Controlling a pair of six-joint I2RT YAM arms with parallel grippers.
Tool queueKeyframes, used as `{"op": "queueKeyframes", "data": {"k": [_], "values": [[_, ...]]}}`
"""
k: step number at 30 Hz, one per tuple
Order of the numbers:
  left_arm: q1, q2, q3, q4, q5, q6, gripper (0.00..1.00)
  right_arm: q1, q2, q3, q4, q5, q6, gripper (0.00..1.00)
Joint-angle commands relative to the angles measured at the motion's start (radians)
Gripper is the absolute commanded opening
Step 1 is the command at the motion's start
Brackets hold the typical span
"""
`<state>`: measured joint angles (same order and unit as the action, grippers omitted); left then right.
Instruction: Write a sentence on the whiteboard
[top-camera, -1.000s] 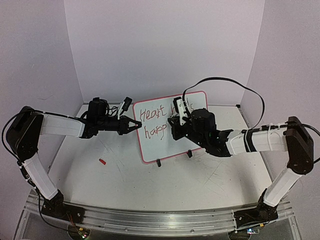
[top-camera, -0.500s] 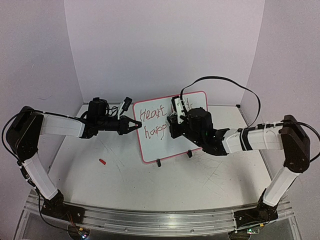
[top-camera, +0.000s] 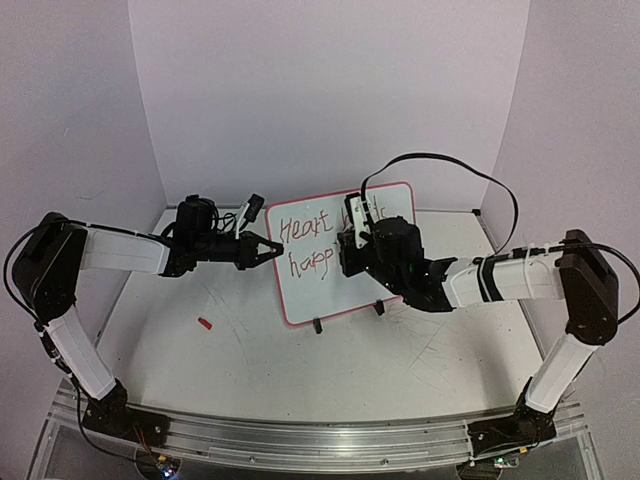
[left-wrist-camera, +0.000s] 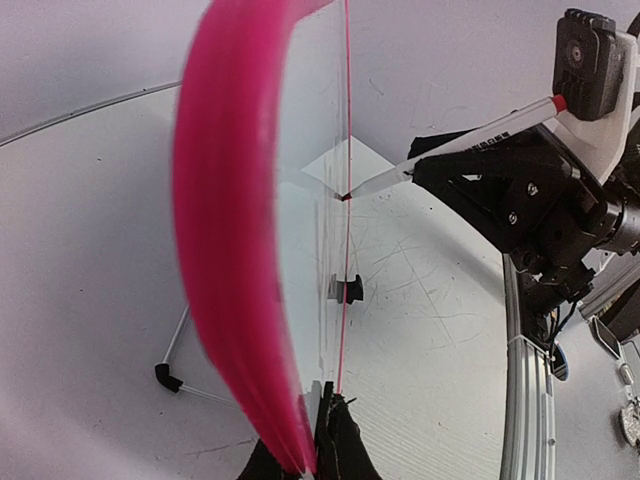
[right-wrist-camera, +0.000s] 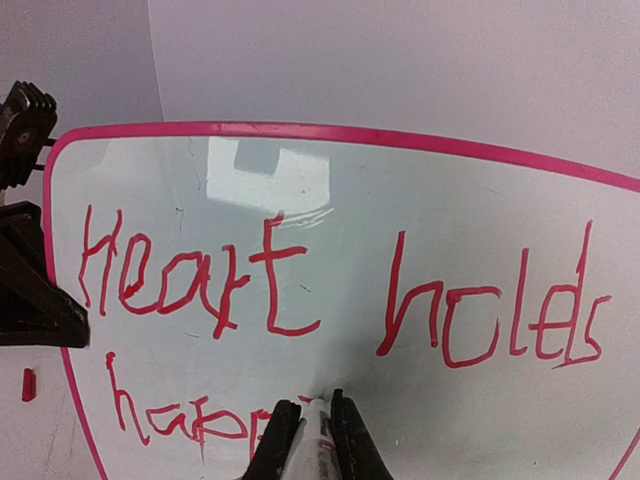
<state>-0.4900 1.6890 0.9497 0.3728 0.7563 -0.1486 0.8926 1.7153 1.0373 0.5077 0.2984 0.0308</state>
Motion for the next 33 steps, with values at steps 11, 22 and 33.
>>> {"op": "queueKeyframes", "data": {"k": [11,22,33], "values": [[0.013,0.019,0.032,-0.051,-0.149,0.129,0.00,-0.006,-0.074,-0.047,0.049,-0.067,0.016,0.00],[0.013,0.011,0.028,-0.052,-0.154,0.133,0.00,-0.007,-0.017,-0.017,0.037,-0.053,0.011,0.00],[0.013,0.012,0.027,-0.054,-0.154,0.133,0.00,-0.007,0.014,-0.015,0.032,-0.024,0.004,0.00]]}}
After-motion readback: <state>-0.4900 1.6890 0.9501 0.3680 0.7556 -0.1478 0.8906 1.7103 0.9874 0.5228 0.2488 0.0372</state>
